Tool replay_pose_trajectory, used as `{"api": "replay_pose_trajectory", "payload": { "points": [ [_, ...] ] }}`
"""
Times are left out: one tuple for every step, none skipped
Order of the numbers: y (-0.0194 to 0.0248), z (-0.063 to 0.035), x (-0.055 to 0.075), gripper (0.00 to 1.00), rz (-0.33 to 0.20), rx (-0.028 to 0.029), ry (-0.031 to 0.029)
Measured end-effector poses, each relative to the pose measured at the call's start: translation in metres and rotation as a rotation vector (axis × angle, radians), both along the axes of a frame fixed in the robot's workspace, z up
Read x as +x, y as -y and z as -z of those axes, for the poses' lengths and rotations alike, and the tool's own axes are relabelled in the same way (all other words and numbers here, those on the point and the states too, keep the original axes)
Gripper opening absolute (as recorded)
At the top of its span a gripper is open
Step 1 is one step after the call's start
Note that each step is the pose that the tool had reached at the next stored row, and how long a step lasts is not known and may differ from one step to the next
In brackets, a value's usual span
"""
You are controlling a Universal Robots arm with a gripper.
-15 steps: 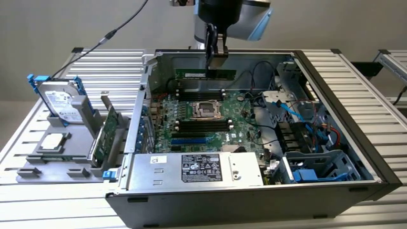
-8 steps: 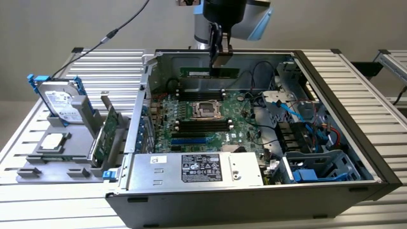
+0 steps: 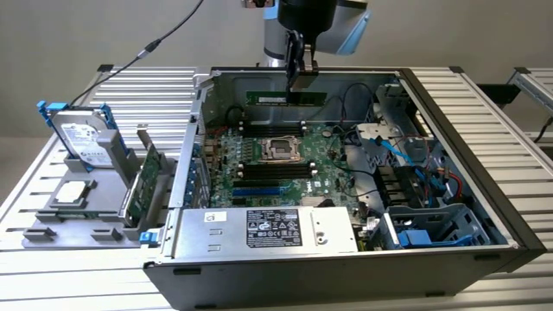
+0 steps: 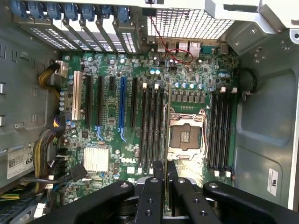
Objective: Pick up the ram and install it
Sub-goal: 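Pick up the ram and move it above insertion slot, then insert the ram into the slot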
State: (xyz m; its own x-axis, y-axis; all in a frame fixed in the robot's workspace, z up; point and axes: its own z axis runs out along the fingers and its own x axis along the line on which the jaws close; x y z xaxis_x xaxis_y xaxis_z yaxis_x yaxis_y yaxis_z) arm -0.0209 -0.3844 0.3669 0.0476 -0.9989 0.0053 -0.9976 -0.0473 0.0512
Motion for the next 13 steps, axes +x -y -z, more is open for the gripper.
{"api": "replay_pose_trajectory", "payload": {
  "points": [
    [0.0000, 0.0000, 0.0000, 0.14, 0.000, 0.0000, 0.0000],
    [0.0000, 0.0000, 0.0000, 0.14, 0.000, 0.0000, 0.0000],
    [0.0000, 0.0000, 0.0000, 0.14, 0.000, 0.0000, -0.0001],
    [0.0000, 0.0000, 0.0000, 0.14, 0.000, 0.0000, 0.0000],
    [0.0000, 0.0000, 0.0000, 0.14, 0.000, 0.0000, 0.0000],
    [0.0000, 0.0000, 0.0000, 0.14, 0.000, 0.0000, 0.0000],
    [0.0000, 0.0000, 0.0000, 0.14, 0.000, 0.0000, 0.0000],
    [0.0000, 0.0000, 0.0000, 0.14, 0.000, 0.0000, 0.0000],
    [0.0000, 0.0000, 0.0000, 0.14, 0.000, 0.0000, 0.0000],
    [0.0000, 0.0005, 0.0000, 0.14, 0.000, 0.0002, 0.0000],
    [0.0000, 0.0023, 0.0000, 0.14, 0.000, 0.0002, 0.0001],
    [0.0000, 0.0040, 0.0000, 0.14, 0.000, 0.0000, 0.0000],
    [0.0000, 0.0058, 0.0000, 0.14, 0.000, 0.0000, 0.0000]
  ]
}}
